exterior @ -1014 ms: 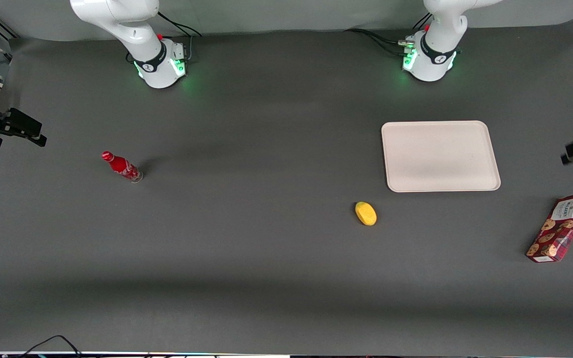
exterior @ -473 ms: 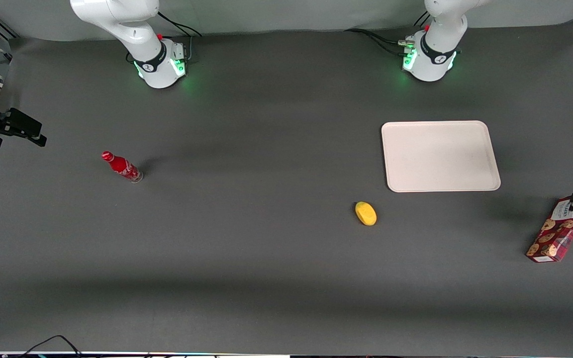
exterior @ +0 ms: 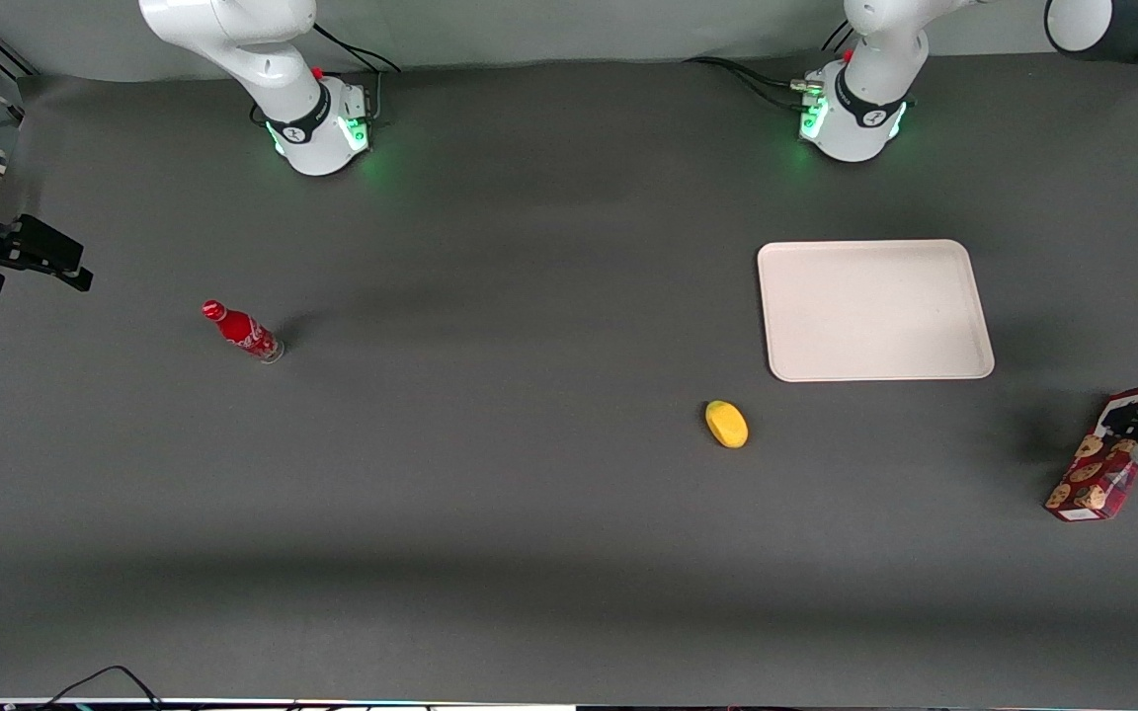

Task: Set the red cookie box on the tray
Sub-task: 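Lower the left gripper onto the cookie box and close it, then lift the held cookie box and carry it over the white tray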

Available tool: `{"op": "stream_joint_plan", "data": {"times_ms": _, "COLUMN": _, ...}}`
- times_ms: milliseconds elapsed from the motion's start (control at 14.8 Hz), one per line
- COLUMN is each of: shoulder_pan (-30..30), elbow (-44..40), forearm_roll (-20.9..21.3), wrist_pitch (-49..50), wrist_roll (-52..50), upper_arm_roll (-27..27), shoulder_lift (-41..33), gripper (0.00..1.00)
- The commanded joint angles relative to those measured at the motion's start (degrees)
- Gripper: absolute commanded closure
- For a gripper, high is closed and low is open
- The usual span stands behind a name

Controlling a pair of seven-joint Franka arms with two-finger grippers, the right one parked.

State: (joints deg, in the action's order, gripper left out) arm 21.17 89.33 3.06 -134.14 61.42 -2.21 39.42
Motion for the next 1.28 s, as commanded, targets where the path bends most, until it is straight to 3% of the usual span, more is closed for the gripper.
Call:
{"op": "stream_joint_plan", "data": {"times_ms": 0, "shoulder_pan": -0.08, "elbow": -1.18, "forearm_roll": -3.14, "wrist_pitch": -3.93, "wrist_roll": 1.42, "upper_arm_roll": 0.37, "shoulder_lift": 2.77, "gripper": 0.08}}
{"op": "stream_joint_plan", "data": {"times_ms": 68, "shoulder_pan": 0.01, "elbow": -1.17, "forearm_roll": -2.62, "wrist_pitch": -4.03, "wrist_roll": 1.51, "upper_arm_roll": 0.37, "shoulder_lift": 2.86, "gripper": 0.23}}
{"op": "stream_joint_plan", "data": {"times_ms": 135, "shoulder_pan": 0.01, "elbow": -1.17, "forearm_roll": -2.27, "wrist_pitch": -4.03, "wrist_roll": 1.77, "upper_arm_roll": 0.37, "shoulder_lift": 2.95, "gripper": 0.50}}
{"op": "stream_joint_plan", "data": {"times_ms": 338, "shoulder_pan": 0.10, "elbow": -0.47, "forearm_roll": -2.18, "wrist_pitch": -5.25, "wrist_roll": 2.39, "upper_arm_roll": 0.37, "shoulder_lift": 3.39, "gripper": 0.94}}
{"op": "stream_joint_plan", "data": {"times_ms": 405, "shoulder_pan": 0.10, "elbow": -0.47, "forearm_roll": -2.18, "wrist_pitch": -4.82, "wrist_roll": 2.56, "upper_arm_roll": 0.37, "shoulder_lift": 3.21, "gripper": 1.00}}
{"op": "stream_joint_plan", "data": {"times_ms": 676, "shoulder_pan": -0.16, "elbow": -0.56, "forearm_roll": -2.26, "wrist_pitch": 3.32, "wrist_roll": 0.38, "upper_arm_roll": 0.11, "shoulder_lift": -1.51, "gripper": 1.00}}
{"op": "stream_joint_plan", "data": {"times_ms": 946, "shoulder_pan": -0.69, "elbow": 1.63, "forearm_roll": -1.91, "wrist_pitch": 18.00, "wrist_roll": -15.41, "upper_arm_roll": 0.02, "shoulder_lift": -11.96, "gripper": 1.00}}
{"op": "stream_joint_plan", "data": {"times_ms": 1216, "shoulder_pan": -3.49, "elbow": 18.47, "forearm_roll": -1.74, "wrist_pitch": 18.39, "wrist_roll": -31.41, "upper_arm_roll": 0.02, "shoulder_lift": -26.99, "gripper": 1.00}}
